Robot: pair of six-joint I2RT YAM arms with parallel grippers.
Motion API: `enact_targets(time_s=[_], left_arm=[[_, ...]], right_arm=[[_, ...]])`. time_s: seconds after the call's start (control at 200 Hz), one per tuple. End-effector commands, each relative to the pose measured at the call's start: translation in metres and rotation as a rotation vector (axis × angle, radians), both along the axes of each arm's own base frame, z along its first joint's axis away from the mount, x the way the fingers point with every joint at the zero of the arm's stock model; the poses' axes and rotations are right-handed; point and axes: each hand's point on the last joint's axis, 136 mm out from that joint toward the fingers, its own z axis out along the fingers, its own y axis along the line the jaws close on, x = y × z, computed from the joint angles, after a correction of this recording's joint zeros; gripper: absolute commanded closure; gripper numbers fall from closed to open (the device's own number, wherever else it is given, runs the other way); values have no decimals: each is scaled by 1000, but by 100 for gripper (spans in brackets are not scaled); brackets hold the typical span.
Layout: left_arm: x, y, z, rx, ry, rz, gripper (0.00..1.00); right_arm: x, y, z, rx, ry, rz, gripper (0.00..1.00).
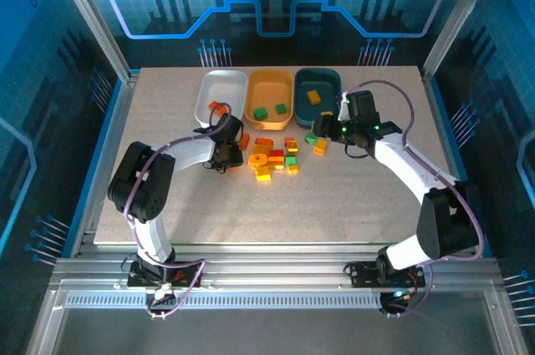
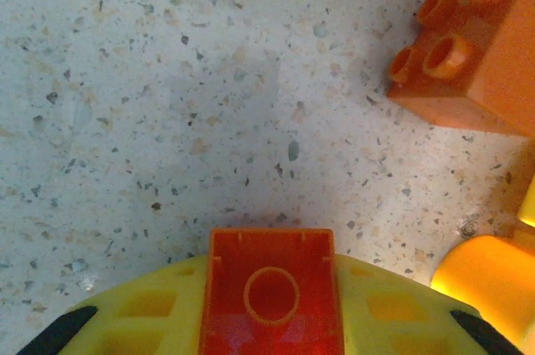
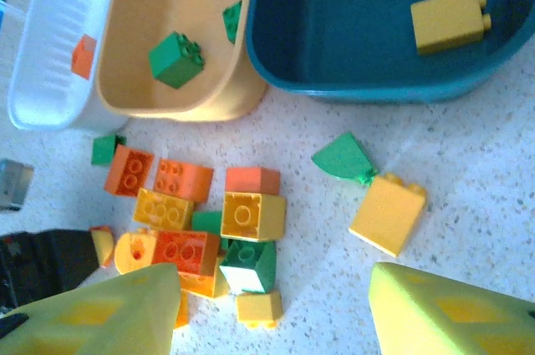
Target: Sort the legos into containers by color
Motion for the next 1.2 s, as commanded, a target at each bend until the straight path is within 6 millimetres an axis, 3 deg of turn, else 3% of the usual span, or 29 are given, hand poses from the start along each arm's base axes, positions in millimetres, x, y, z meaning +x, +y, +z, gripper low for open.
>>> enact_targets(time_s=[0.0,0.1,0.19,0.295,0.605,0.695,0.745,0.79,0.845,0.915,1.046,1.126,1.196], left_arm=[[8,-6,49,-7,-87,-38,88],[26,10,103,55,-178,-22,89],[52,28,132,25,-214,36,90],[85,49,141,-30,-209,114,92],[151,54,138,-40,-183,138,91],[165,57,135,-36,-179,141,80],[172,56,135,-43,-184,134,65],[178,54,138,-61,-190,124,40],[183,49,147,-88,-206,96,25],[183,39,165,-133,-240,56,2],[160,28,182,-225,-292,34,1],[125,24,194,-318,-360,49,1],[89,20,191,-404,-415,67,1]], right_arm=[[-10,1,1,-67,-72,-27,38],[-18,-6,-13,-116,-101,-82,38],[-27,-13,-30,-114,-88,-123,37],[-30,-22,-37,-138,-96,-171,37],[-29,-28,-43,-160,-110,-200,36],[-30,-29,-40,-175,-115,-193,35],[-30,-27,-39,-174,-124,-182,33],[-30,-24,-39,-176,-125,-173,31],[-30,-19,-40,-188,-125,-155,30],[-29,-15,-44,-223,-120,-142,30],[-23,-18,-62,-291,-56,-159,27],[-17,-17,-74,-321,-12,-163,26],[-4,-15,-78,-338,21,-177,25]])
